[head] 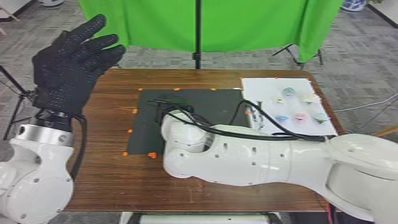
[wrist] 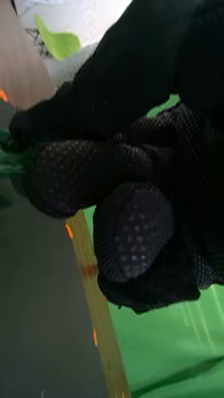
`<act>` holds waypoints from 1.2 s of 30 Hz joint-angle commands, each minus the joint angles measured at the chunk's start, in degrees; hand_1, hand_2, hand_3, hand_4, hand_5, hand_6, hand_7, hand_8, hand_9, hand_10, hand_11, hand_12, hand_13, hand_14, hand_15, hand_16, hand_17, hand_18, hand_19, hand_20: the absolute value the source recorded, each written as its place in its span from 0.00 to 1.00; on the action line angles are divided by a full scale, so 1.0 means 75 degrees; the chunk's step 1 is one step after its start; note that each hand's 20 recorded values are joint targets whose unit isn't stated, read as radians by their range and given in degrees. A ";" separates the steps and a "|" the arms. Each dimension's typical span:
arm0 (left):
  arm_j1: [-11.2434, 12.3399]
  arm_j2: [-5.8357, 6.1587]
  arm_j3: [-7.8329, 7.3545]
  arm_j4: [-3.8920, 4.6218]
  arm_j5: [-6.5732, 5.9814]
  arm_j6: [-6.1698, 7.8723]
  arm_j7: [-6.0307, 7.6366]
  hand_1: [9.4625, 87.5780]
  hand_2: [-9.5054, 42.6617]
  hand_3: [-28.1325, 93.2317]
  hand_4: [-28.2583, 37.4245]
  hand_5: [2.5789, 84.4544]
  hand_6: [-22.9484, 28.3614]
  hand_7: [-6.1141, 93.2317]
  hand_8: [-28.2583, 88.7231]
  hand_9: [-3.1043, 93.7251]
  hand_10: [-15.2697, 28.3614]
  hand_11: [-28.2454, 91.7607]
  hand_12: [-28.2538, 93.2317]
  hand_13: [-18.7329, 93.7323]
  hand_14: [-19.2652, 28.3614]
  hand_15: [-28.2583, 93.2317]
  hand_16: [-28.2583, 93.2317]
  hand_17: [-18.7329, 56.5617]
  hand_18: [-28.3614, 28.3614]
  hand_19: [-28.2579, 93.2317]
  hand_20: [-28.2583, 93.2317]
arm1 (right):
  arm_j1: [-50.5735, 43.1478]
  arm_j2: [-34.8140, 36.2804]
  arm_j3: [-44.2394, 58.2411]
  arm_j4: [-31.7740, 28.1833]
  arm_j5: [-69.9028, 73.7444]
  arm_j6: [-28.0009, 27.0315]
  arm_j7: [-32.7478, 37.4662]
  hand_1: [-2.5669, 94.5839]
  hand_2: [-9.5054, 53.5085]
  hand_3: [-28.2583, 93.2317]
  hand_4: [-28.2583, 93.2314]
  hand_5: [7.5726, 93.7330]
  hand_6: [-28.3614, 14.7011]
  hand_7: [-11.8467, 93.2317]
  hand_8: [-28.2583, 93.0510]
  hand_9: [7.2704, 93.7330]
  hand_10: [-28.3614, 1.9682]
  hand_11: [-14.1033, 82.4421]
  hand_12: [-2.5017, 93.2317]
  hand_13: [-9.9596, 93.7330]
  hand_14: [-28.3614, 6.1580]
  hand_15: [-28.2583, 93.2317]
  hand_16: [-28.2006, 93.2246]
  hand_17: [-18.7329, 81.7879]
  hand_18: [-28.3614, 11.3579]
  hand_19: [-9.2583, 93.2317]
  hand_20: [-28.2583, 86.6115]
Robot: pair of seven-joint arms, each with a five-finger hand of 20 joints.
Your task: Arrange flowers
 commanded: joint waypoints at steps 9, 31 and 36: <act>0.0043 0.0265 -0.0021 -0.0042 -0.0124 -0.0032 0.0378 0.15 0.35 0.87 0.04 0.41 0.65 0.21 0.16 0.38 0.85 0.47 0.33 0.39 1.00 0.63 0.16 0.16 1.00 0.77 0.15 | 0.0298 -0.0160 0.0008 0.0073 0.0490 -0.0466 0.0082 0.47 0.00 0.80 0.00 0.86 0.58 0.32 0.25 0.93 0.54 0.61 0.26 0.92 0.63 0.80 0.40 0.75 0.24 1.00 0.63; 0.0245 0.0346 -0.0051 -0.0042 -0.0265 0.0097 0.0723 0.15 0.35 0.87 0.04 0.41 0.65 0.22 0.16 0.38 0.85 0.47 0.33 0.39 1.00 0.64 0.16 0.16 1.00 0.78 0.14 | 0.0258 0.0241 0.0214 -0.0452 0.0839 -0.1906 -0.1723 0.43 0.03 0.84 0.02 0.54 0.68 0.24 0.13 0.82 0.47 0.61 0.24 0.83 0.57 0.82 0.39 0.66 0.22 1.00 0.57; 0.0318 0.0342 -0.0082 -0.0039 -0.0301 0.0096 0.0797 0.15 0.35 0.87 0.04 0.41 0.65 0.22 0.16 0.38 0.85 0.47 0.33 0.39 1.00 0.64 0.16 0.16 1.00 0.78 0.14 | 0.0108 0.0207 0.0460 -0.0371 0.0930 -0.2755 -0.1647 0.41 0.06 0.84 0.02 0.53 0.70 0.24 0.13 0.81 0.46 0.60 0.24 0.82 0.55 0.82 0.39 0.65 0.22 1.00 0.56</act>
